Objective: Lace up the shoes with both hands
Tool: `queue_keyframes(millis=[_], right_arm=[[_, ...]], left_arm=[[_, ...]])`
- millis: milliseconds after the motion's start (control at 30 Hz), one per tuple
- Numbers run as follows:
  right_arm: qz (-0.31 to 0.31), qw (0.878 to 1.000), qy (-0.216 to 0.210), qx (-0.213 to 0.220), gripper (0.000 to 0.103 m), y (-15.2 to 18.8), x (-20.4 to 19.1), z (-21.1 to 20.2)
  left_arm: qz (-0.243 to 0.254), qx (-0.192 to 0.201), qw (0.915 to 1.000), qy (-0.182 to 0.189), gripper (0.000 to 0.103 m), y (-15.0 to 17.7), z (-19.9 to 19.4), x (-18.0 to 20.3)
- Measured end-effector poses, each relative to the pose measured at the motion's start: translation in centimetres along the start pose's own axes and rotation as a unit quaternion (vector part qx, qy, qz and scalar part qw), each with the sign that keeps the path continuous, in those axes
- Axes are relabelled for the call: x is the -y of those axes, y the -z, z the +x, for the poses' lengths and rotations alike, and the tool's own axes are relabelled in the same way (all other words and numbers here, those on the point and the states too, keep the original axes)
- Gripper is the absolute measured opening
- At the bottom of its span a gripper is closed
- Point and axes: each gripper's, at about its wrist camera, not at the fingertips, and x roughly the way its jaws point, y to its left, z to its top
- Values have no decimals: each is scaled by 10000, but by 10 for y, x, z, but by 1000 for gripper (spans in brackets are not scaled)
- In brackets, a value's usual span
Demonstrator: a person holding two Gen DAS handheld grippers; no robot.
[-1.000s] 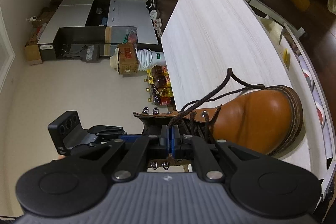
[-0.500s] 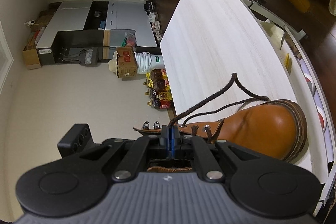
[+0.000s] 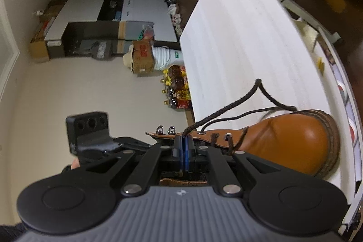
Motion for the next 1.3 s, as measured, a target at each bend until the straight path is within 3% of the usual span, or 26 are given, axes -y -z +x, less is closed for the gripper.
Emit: queue_keyframes(millis=[300, 467, 600, 833, 933, 1167, 1300], right_arm=[[-85, 9998, -2, -187, 3, 2, 0, 29], [-199, 9996, 145, -139, 3, 2, -3, 33], [-450, 9981, 257, -336, 3, 4, -9, 38], [-641, 9958, 343, -558, 3, 5, -16, 43], [-731, 9949, 383, -585, 3, 4, -19, 43], [-401, 9975, 279, -518, 8, 0, -15, 41], [-168, 9987, 236, -416, 4, -2, -12, 41]], left_arm=[[-24, 63, 9999, 92, 9, 2, -2, -1], [-31, 102, 9998, 159, 9, 4, -3, -5], [34, 173, 9996, 200, 11, 7, -3, -5], [498, 37, 9985, -208, 12, 8, 9, 10], [417, 93, 9989, -177, 9, 8, 10, 7], [277, 206, 9994, -80, 8, 12, 10, 1], [278, 217, 9994, -68, 8, 13, 8, 0]])
